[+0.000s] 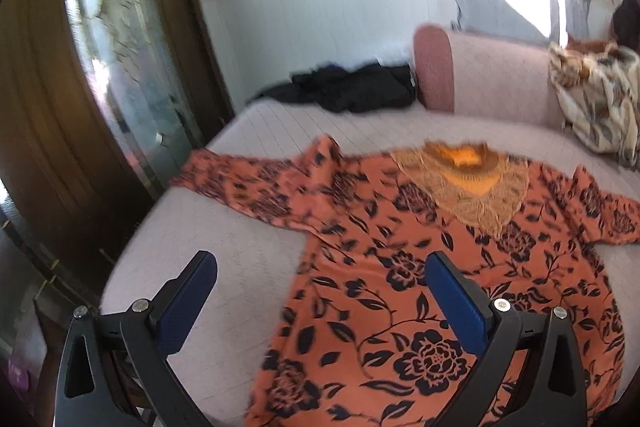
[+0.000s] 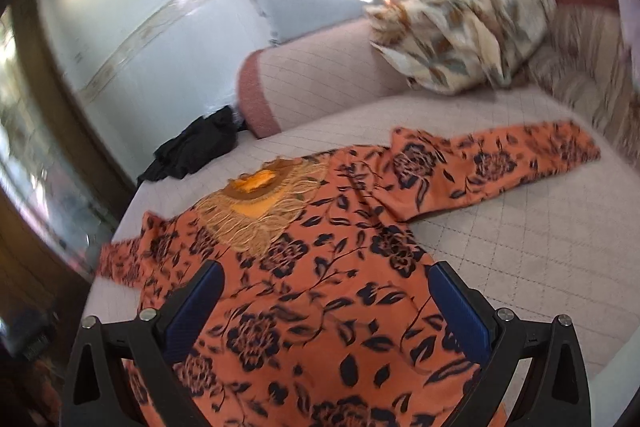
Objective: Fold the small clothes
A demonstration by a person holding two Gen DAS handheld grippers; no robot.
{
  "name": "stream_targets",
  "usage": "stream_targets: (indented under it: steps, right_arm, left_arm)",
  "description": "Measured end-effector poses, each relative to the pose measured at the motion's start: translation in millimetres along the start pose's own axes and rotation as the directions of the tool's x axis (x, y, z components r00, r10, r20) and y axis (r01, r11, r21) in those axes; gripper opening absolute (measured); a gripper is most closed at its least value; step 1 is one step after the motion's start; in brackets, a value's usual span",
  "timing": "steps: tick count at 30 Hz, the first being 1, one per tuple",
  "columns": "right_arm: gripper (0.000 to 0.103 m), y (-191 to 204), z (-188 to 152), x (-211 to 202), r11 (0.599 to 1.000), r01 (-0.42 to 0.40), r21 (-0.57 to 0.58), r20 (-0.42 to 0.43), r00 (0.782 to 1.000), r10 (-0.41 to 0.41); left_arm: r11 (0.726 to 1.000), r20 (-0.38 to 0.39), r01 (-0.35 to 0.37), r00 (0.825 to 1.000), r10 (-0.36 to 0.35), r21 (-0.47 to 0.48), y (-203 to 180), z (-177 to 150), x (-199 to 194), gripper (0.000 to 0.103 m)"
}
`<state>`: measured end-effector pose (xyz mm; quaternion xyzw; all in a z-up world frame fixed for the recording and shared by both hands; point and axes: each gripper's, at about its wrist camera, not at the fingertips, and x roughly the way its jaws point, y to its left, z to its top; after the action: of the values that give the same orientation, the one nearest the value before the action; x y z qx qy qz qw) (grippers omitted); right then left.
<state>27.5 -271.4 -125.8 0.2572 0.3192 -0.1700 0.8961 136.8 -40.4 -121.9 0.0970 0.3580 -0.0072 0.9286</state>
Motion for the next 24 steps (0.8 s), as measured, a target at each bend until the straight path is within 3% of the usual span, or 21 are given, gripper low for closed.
stream_targets:
  steps: [2,4,6,8,9,11,13,15,17,23,24]
  right_arm:
    - [0.103,-48,19,29,0.987,-0.032,0.155,-0.036,0.999,0.038]
    - [0.103,-108,33,53,0.931,-0.031,0.365,-0.049,0.997,0.052]
    - [0.103,-162,37,66,0.847,-0.071,0.526,-0.001,0.997,0.084]
    - [0.100,-220,35,74,0.730,-0.072,0.679,0.052,0.997,0.050]
    - [0.094,-245,34,76,0.672,-0.064,0.738,0.059,0.998,0.031]
    - [0.088,-279,38,83,0.599,-0.081,0.797,0.075,0.997,0.034]
    - [0.079,-302,45,87,0.571,-0.074,0.818,0.095,0.995,-0.008]
    - [0.070,-323,52,95,0.544,-0.052,0.837,0.105,0.992,-0.067]
    - [0.069,-336,63,102,0.519,-0.066,0.852,0.130,0.988,-0.087]
    - [0.061,-353,98,124,0.577,0.012,0.816,0.117,0.976,-0.186]
    - [0.048,-354,103,128,0.599,0.039,0.800,0.111,0.971,-0.210]
  left_arm:
    - [0.999,-0.105,0.037,0.994,-0.035,0.019,-20,-2,46,0.103]
    - [0.997,-0.192,0.055,0.980,-0.046,0.045,-41,-9,87,0.103]
    - [0.995,-0.260,0.067,0.964,-0.048,0.068,-59,-16,117,0.103]
    - [0.993,-0.307,0.088,0.950,-0.059,0.084,-71,-25,138,0.103]
    - [0.992,-0.320,0.099,0.945,-0.067,0.084,-74,-28,142,0.103]
    - [0.991,-0.316,0.125,0.943,-0.102,0.052,-75,-28,144,0.103]
    - [0.987,-0.334,0.158,0.932,-0.143,0.019,-76,-29,148,0.103]
    - [0.986,-0.316,0.166,0.936,-0.153,0.014,-75,-30,147,0.103]
    - [0.985,-0.295,0.170,0.942,-0.160,0.011,-75,-34,144,0.103]
    - [0.986,-0.251,0.164,0.955,-0.157,0.006,-73,-46,136,0.103]
    - [0.986,-0.254,0.166,0.954,-0.159,0.004,-70,-44,137,0.103]
